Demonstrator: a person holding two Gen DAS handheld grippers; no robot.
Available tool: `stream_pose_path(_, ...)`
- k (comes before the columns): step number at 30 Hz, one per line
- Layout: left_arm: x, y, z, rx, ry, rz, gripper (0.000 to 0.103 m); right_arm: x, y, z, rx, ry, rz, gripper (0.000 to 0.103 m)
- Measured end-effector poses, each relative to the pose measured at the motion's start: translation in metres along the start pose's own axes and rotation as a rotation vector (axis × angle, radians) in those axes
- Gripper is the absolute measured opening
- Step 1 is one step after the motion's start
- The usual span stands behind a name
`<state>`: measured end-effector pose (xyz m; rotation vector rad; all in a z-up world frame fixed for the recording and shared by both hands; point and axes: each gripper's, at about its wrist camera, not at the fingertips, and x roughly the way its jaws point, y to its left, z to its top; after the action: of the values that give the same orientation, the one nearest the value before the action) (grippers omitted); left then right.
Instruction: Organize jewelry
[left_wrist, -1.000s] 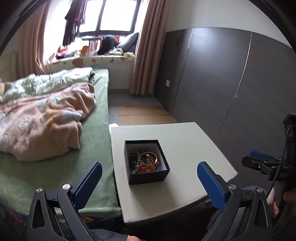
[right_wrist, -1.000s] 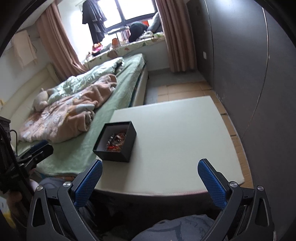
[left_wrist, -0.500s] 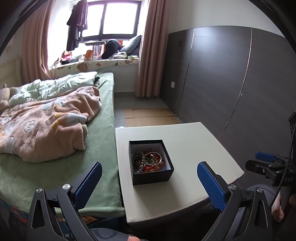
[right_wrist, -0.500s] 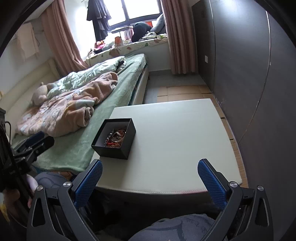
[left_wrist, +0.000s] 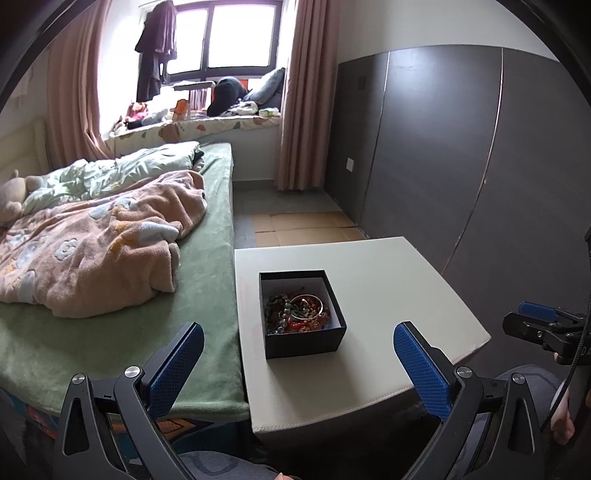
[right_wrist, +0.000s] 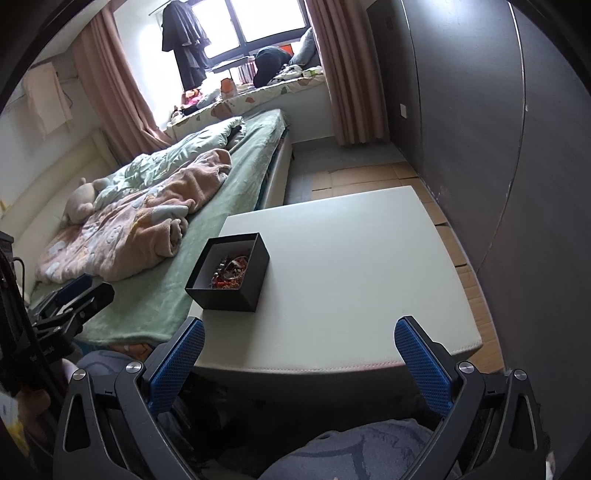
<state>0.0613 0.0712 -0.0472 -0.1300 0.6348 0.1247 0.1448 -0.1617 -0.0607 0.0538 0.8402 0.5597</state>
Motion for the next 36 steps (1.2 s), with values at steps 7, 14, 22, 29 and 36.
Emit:
stream_pose_path(7, 0.000, -0.004, 0.000, 0.010, -0.008, 0.009, 0.103, -0.005, -0.001, -0.003, 0.015, -0.004, 0.008, 0.103)
stream_pose_path(14, -0.001, -0.005, 0.001, 0.013, -0.020, 0.016, 0.103, -0.004, -0.001, -0.003, 0.011, 0.002, 0.003, 0.103)
stream_pose_path(22, -0.002, -0.008, 0.001, 0.036, -0.032, 0.028, 0.103, -0.003, -0.003, -0.002, 0.020, 0.003, 0.004, 0.103)
stream_pose_path(29, -0.003, -0.007, 0.001, 0.033, -0.030, 0.033, 0.102, -0.002, -0.004, -0.001, 0.023, 0.008, 0.007, 0.103)
stream_pose_path(36, -0.004, -0.009, 0.001, 0.045, -0.038, 0.040, 0.102, -0.001, -0.006, -0.002, 0.031, 0.010, 0.011, 0.103)
